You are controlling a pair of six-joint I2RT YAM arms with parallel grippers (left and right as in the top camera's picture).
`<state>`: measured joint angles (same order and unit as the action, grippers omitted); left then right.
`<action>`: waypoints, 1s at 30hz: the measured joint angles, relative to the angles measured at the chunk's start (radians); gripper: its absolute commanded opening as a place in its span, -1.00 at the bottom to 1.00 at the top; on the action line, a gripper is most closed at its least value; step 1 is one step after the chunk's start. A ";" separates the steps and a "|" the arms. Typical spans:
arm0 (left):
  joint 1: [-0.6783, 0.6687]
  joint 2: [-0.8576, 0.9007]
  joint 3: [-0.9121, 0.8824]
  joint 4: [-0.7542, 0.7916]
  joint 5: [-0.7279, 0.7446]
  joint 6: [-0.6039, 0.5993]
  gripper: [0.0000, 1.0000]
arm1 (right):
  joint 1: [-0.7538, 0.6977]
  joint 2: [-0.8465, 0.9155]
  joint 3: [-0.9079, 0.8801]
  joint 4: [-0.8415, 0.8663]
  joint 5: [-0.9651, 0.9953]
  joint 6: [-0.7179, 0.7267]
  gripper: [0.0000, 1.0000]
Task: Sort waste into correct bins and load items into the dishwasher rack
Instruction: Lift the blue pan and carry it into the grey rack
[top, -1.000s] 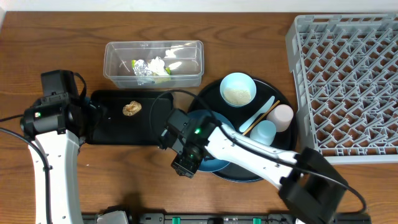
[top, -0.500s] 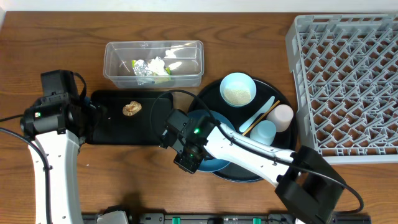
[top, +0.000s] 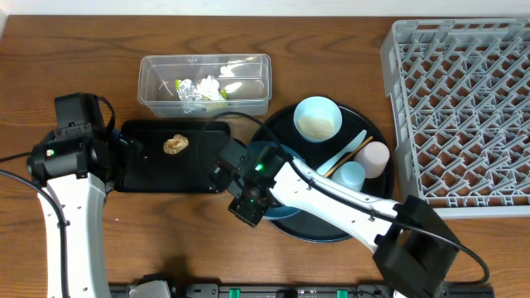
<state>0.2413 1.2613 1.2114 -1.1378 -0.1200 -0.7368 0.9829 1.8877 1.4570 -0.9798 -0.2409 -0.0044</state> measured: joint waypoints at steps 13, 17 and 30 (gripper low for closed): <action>0.000 0.000 -0.001 -0.003 0.000 0.000 0.96 | -0.069 -0.004 0.337 -0.288 -0.058 -0.003 -0.98; 0.000 0.000 -0.001 -0.003 0.000 0.000 0.96 | -0.153 -0.050 0.368 -0.318 -0.059 0.001 -0.98; 0.000 0.000 -0.001 -0.003 0.000 0.000 0.96 | -0.776 -0.312 0.382 -0.313 -0.143 -0.018 -0.98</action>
<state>0.2413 1.2613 1.2102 -1.1412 -0.1200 -0.7368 0.2073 1.5761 1.8389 -1.2930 -0.3843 -0.0223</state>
